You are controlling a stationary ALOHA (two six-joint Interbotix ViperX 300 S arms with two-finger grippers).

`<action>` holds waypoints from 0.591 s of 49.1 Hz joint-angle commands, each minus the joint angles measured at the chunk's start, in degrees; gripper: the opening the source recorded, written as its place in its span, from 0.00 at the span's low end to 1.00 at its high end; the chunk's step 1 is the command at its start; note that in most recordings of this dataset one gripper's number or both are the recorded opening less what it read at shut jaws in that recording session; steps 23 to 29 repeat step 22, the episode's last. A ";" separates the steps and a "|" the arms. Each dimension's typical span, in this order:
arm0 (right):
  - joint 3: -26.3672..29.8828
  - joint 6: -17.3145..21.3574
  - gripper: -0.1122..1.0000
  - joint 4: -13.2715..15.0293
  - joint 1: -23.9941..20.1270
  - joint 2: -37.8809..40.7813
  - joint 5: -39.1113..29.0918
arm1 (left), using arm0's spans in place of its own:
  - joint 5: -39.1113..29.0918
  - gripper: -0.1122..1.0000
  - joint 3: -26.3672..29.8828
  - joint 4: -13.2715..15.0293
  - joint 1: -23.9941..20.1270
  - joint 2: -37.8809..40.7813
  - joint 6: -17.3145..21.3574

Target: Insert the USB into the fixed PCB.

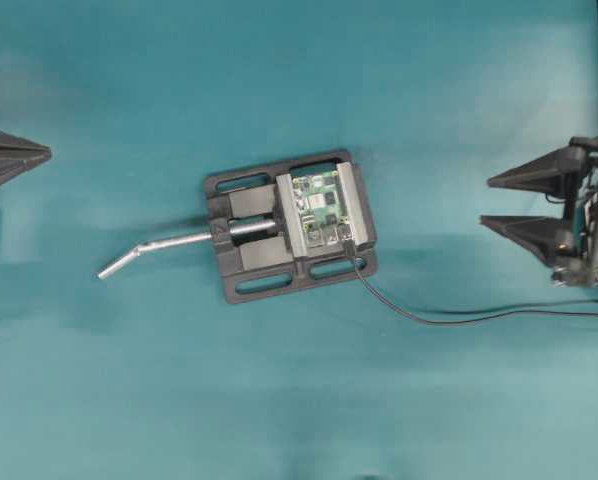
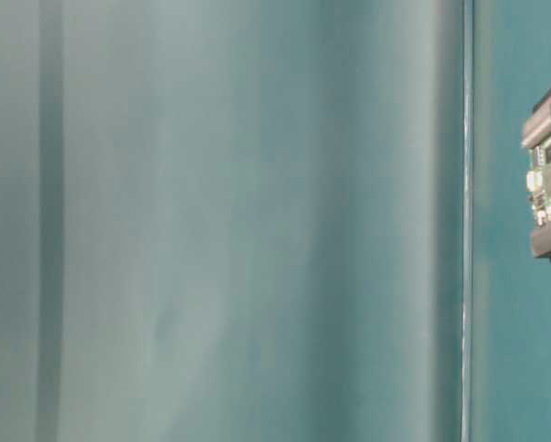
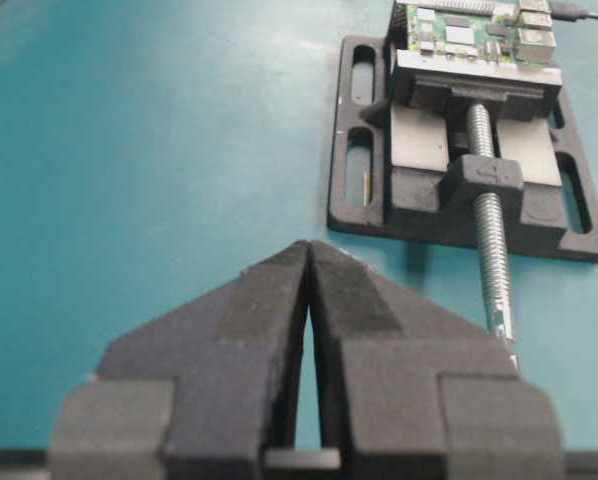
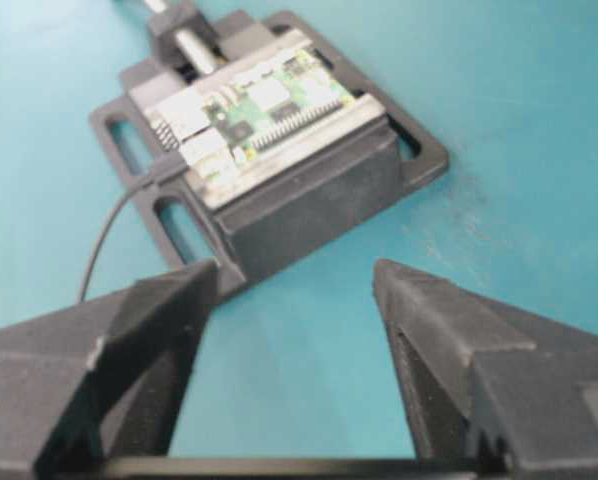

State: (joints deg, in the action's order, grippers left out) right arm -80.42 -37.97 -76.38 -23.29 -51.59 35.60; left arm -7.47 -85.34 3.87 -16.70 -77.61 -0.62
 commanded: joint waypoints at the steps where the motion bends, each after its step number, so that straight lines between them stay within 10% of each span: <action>1: -0.62 -2.64 0.73 0.62 2.99 -4.31 -3.96 | 0.35 0.10 1.58 -0.18 -0.18 0.44 -0.09; 29: -2.02 -16.35 0.73 1.05 14.41 -10.11 -14.94 | 0.26 0.10 1.67 -0.18 -0.18 0.44 -0.09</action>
